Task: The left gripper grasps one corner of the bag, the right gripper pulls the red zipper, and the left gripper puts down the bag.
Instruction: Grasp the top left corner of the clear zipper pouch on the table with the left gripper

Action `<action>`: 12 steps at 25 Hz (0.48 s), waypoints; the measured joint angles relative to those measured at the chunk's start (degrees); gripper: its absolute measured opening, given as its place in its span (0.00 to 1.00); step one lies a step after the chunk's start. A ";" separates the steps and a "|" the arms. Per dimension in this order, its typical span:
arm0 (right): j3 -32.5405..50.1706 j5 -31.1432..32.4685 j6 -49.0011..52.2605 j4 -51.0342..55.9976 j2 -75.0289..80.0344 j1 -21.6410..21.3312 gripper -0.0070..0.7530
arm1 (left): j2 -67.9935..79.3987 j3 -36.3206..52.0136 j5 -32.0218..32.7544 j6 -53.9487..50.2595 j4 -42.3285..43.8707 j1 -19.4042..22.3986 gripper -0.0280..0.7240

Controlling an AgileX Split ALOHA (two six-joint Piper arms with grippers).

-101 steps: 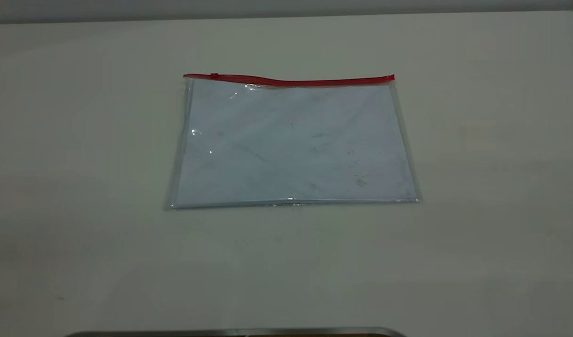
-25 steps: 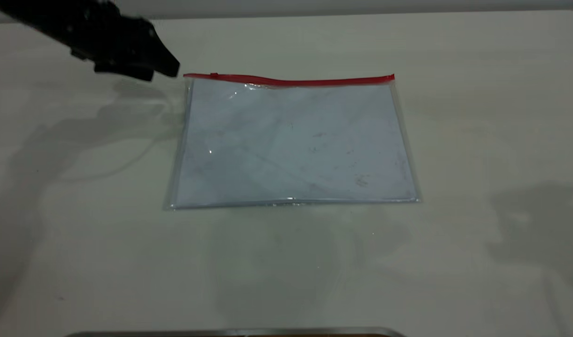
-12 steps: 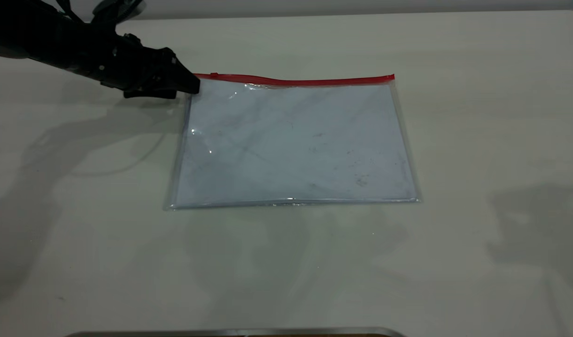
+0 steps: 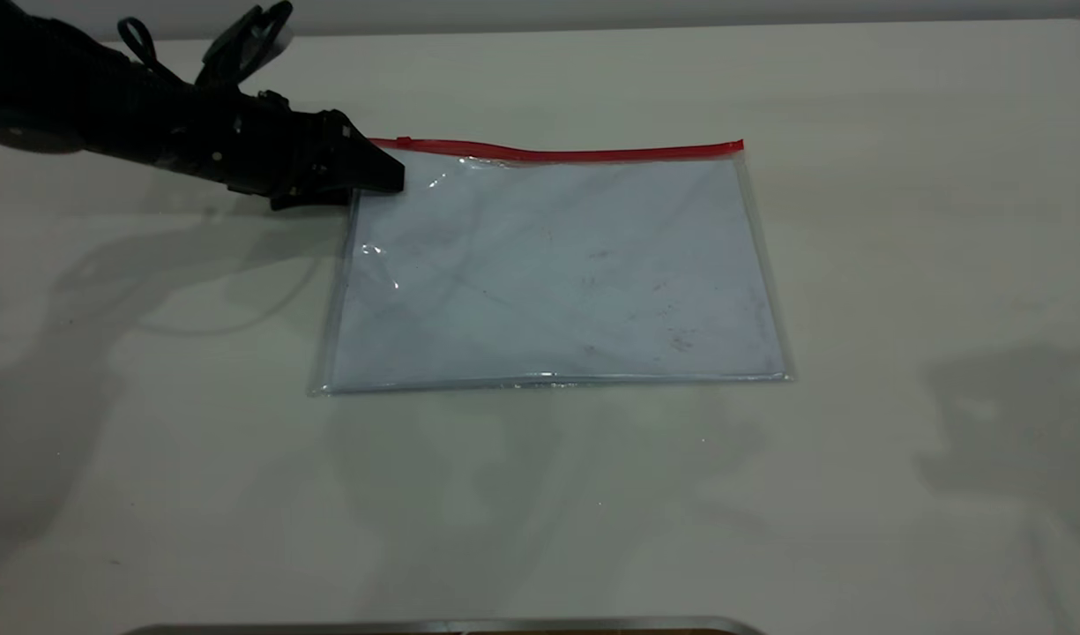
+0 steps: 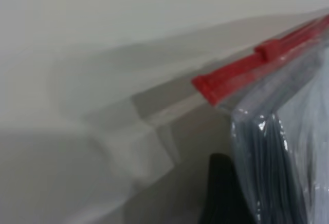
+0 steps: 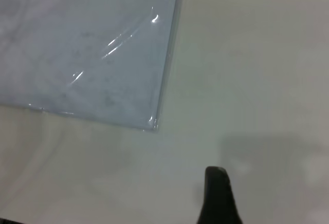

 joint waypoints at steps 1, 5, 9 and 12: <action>0.00 -0.11 0.00 0.00 0.00 0.00 0.77 | 0.33 0.00 0.27 0.22 -0.65 0.00 0.71; 0.00 -0.25 0.00 0.00 0.00 0.00 0.77 | 1.13 0.00 0.88 2.19 -2.19 0.00 0.43; 0.00 -0.39 -0.48 0.13 0.00 0.00 0.77 | 1.22 -0.75 4.45 7.80 -1.42 0.00 0.11; 0.00 -1.48 -2.98 1.66 0.48 0.00 0.77 | 1.08 -4.63 10.04 12.20 6.14 0.00 0.11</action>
